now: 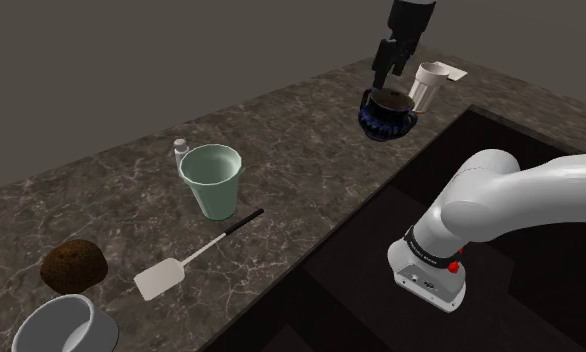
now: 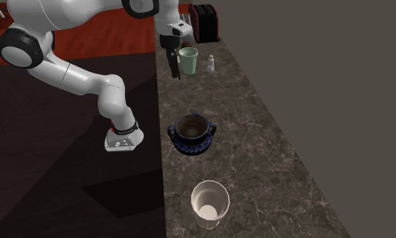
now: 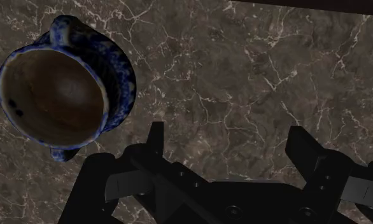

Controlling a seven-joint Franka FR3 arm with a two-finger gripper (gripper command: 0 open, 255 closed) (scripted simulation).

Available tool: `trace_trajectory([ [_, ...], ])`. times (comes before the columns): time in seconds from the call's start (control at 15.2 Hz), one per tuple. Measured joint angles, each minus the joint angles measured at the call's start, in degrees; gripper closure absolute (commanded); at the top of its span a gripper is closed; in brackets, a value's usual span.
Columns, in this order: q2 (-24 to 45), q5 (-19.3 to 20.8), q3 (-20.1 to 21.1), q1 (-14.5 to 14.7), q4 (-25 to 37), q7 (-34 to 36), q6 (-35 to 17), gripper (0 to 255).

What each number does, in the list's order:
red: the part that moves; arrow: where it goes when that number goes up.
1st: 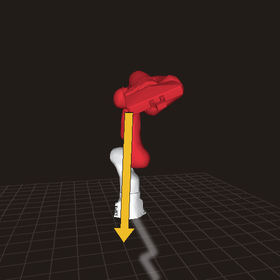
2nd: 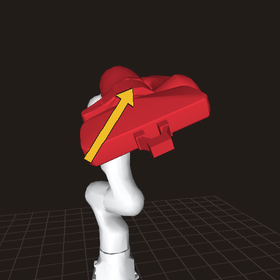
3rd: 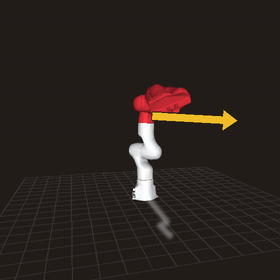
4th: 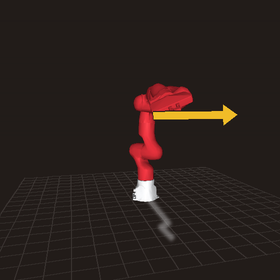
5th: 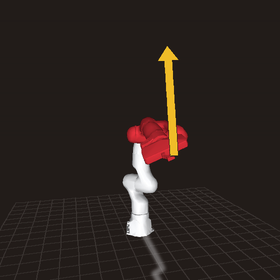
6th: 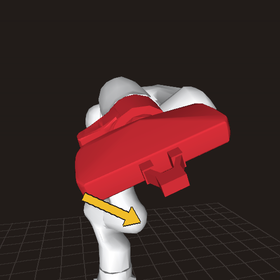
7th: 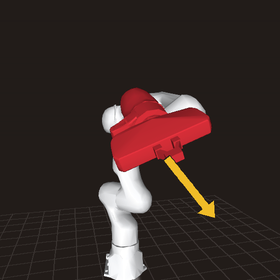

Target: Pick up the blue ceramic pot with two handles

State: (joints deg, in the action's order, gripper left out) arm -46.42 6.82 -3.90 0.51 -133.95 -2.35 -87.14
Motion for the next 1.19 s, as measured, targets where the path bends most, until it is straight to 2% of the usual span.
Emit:
trace_trajectory([
  [0.13, -0.6, 0.5, -0.5, -0.2, -0.7, -0.5, -0.3, 0],
  [0.46, -4.3, 4.8, -5.5, -2.4, -6.8, -5.1, -5.0, 0],
  [0.79, -7.7, 10.6, -12.1, -5.6, -13.2, -10.5, -10.7, 0],
  [1.19, -7.3, 17.5, -21.2, -9.3, -17.5, -16.9, -19.2, 0],
])
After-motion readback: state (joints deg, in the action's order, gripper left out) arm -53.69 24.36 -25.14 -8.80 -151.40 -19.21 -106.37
